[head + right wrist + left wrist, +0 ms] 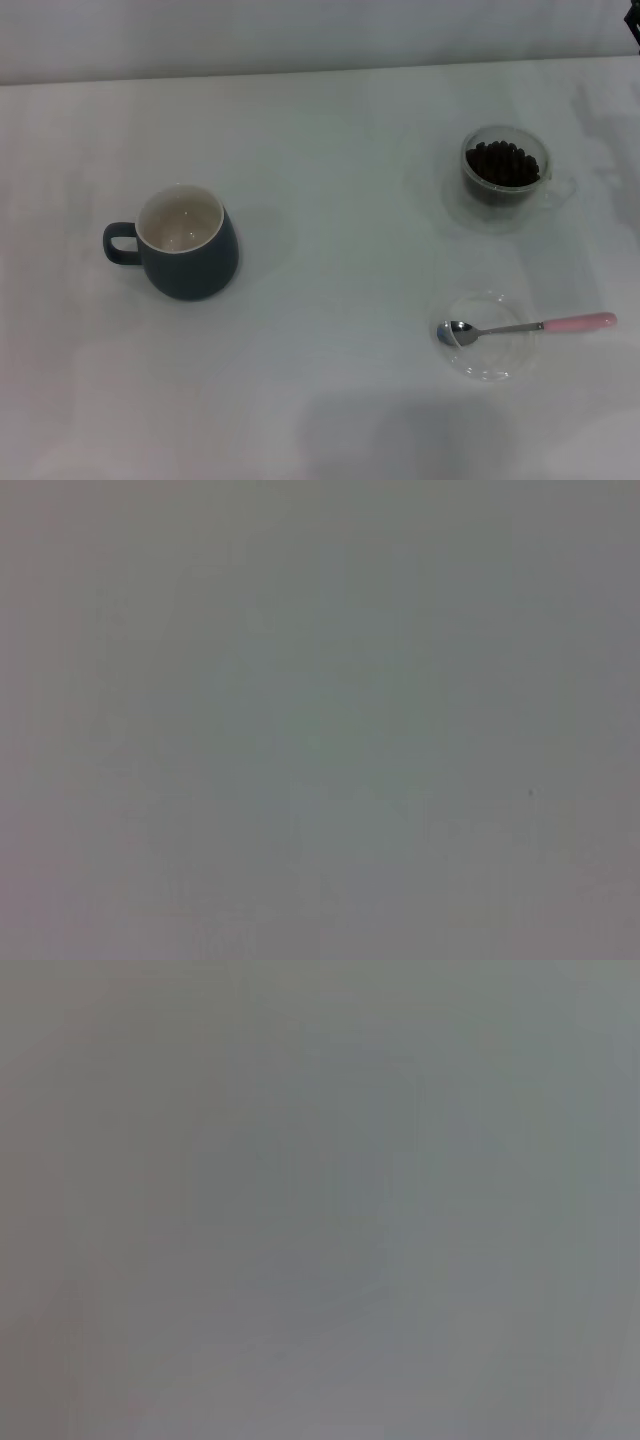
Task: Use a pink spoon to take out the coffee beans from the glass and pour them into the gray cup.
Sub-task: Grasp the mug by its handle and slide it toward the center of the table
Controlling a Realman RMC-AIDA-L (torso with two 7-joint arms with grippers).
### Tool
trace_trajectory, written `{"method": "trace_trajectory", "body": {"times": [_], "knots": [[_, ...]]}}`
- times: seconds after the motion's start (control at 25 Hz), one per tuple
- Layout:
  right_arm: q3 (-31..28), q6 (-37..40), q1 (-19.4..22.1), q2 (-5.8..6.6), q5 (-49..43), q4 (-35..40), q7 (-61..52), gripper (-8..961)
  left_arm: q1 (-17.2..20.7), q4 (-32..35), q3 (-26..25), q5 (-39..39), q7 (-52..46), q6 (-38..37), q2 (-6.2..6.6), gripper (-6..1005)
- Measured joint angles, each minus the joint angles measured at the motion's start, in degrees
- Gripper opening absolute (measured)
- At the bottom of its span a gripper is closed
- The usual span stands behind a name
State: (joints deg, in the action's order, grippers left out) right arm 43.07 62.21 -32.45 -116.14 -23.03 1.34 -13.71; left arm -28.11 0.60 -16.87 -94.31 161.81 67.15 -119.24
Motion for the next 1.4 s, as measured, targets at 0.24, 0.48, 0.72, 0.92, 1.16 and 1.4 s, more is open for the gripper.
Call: {"method": "trace_trajectory", "body": {"times": [0.24, 0.48, 0.72, 0.92, 1.16, 1.4], "knots": [[0.03, -0.02, -0.10, 0.05, 0.00, 0.18, 0.00, 832, 0.25, -1.65, 0.35, 0.34, 0.00, 0.23, -0.04, 845], [0.06, -0.06, -0.05, 0.06, 0.00, 0.23, -0.02, 830, 0.07, -2.36, 0.15, 0.17, 0.00, 0.01, -0.03, 843], [0.04, -0.21, -0.07, 0.10, 0.01, 0.11, -0.02, 827, -0.08, -2.35, 0.48, 1.97, 0.06, 0.56, -0.03, 841], [0.00, -0.21, -0.12, 0.27, 0.00, 0.42, -0.02, 824, 2.87, -1.97, 0.58, 3.70, 0.00, 4.68, 0.00, 839], [-0.01, -1.36, -0.24, 0.42, 0.21, 1.49, 0.02, 822, 10.11, -1.91, 0.56, 8.46, -1.56, 13.33, 0.25, 837], [0.00, -3.98, -1.81, 0.42, 0.70, 2.72, 0.50, 819, 14.58, 1.10, 0.53, 20.93, -4.69, 16.78, 0.52, 836]]}}
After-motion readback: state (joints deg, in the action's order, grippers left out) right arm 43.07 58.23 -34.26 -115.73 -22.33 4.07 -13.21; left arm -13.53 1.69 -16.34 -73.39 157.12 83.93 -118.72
